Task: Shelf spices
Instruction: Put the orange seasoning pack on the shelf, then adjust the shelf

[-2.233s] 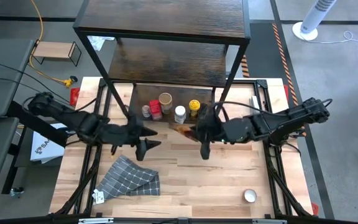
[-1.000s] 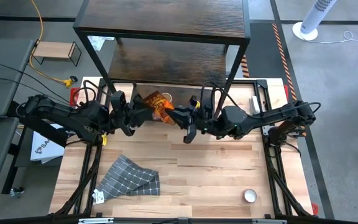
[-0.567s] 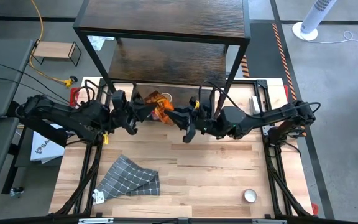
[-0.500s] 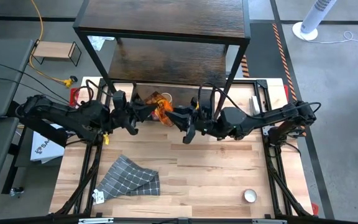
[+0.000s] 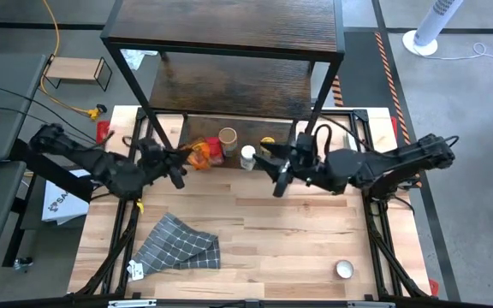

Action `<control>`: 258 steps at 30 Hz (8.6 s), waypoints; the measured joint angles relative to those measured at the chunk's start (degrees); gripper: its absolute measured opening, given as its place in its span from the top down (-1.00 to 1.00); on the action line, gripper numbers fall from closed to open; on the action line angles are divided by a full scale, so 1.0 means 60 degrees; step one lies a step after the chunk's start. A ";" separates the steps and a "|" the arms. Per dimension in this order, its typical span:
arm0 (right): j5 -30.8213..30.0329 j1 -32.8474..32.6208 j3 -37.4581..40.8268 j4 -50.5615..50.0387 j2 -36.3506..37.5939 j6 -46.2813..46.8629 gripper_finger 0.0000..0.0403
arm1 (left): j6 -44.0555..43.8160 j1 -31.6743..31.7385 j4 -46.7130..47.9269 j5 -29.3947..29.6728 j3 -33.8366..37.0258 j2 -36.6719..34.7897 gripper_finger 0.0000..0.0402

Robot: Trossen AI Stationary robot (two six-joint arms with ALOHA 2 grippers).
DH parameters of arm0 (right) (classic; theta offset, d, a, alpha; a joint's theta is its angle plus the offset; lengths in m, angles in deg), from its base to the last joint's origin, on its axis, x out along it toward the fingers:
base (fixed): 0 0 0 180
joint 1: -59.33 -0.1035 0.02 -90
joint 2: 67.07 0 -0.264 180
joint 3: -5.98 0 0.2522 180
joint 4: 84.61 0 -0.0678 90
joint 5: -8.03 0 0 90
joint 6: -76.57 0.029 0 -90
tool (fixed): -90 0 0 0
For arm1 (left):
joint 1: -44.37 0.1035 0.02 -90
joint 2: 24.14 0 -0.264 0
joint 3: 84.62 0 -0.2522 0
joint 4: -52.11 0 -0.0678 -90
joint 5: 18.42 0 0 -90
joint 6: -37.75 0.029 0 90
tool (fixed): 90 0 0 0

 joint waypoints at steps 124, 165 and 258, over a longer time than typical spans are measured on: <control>-0.0678 -0.0536 0.0005 -1.0286 0.0005 0.2511 -0.07 | -0.8991 0.2115 0.8507 0.2484 -0.1067 0.5119 0.12; -0.0601 -0.0509 0.0007 -1.0283 0.0005 0.2998 -0.07 | -0.0446 0.2393 0.1430 0.1275 -0.1071 0.1702 0.08; -0.2260 -0.2145 -0.0488 -1.4543 0.0285 1.1285 1.00 | -0.5829 0.2754 0.4857 -0.0322 -0.0987 -0.0787 1.00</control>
